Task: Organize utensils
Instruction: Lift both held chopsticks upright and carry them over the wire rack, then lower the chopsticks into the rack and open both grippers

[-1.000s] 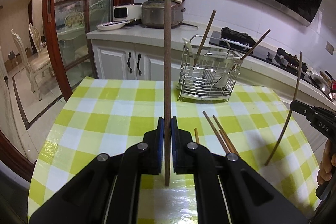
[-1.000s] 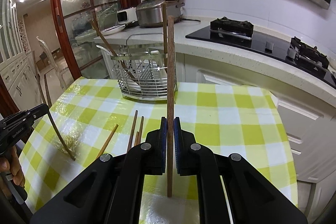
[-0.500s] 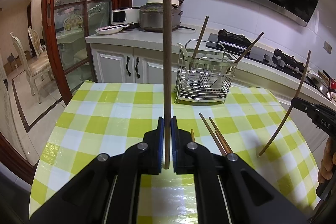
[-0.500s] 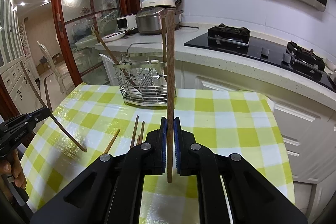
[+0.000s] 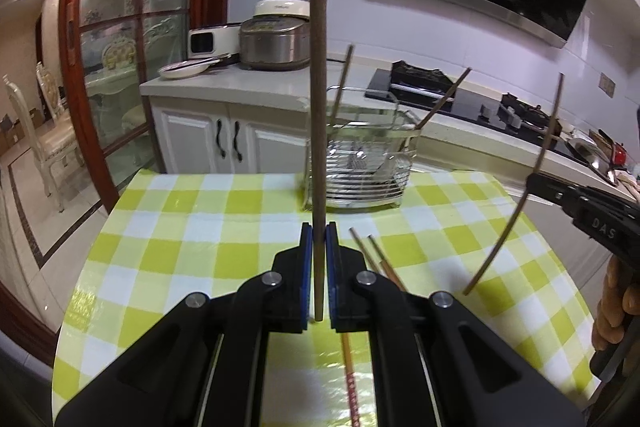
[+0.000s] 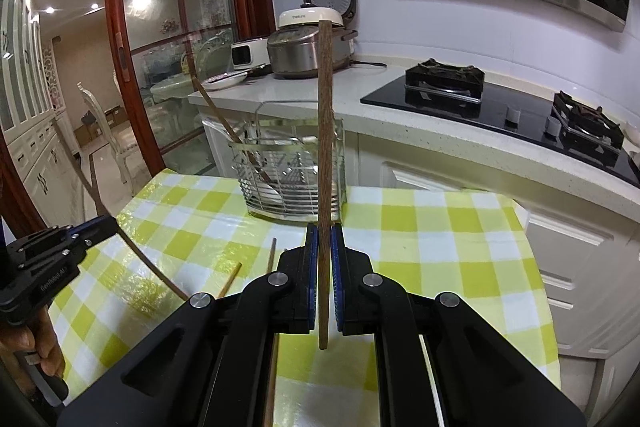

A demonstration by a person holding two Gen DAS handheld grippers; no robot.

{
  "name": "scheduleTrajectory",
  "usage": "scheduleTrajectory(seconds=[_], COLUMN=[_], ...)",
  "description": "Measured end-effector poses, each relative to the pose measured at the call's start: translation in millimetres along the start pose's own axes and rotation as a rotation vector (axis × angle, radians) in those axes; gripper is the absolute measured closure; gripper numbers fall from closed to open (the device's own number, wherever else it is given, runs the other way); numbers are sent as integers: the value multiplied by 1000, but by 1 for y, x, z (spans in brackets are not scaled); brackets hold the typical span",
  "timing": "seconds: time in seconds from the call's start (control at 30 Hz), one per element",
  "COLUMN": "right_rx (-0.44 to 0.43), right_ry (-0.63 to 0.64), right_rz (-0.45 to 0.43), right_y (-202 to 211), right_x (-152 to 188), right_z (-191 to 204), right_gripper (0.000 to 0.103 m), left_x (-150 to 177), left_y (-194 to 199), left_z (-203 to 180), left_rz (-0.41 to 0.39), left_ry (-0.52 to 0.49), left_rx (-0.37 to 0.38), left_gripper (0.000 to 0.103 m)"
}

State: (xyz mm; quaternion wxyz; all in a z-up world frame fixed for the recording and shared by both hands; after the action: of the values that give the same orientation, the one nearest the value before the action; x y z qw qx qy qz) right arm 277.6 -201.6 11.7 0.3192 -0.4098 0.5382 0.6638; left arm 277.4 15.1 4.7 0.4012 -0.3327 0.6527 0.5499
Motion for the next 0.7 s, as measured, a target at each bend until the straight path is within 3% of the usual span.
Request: scheduleTrajectory(seconds=[0.47, 0.7], right_rx=[-74, -67], right_ry=[28, 40], right_rz=[-50, -95], right_y=[-15, -26], right_x=[-70, -120], right_z=[28, 30], right_gripper=[94, 95], left_x=[-83, -133], left_y=[-23, -43], left_z=[-52, -58], left_rz=[-74, -113], left_ry=[-97, -109], left_rx=[138, 149], left_gripper=[96, 96])
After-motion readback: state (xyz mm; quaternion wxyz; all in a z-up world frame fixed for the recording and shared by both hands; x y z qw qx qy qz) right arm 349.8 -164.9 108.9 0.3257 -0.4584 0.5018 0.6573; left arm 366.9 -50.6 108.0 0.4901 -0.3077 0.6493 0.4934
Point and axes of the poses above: each gripper's, at about its wrist camera, not at the fingertips, and y roughly against the way its jaws point, z to its left, x to its underside, the point moved 8 cm from there along -y, roughly the way its jaws point, and after that the axes turned 6 degrees about -z, right-handed, at the moved point
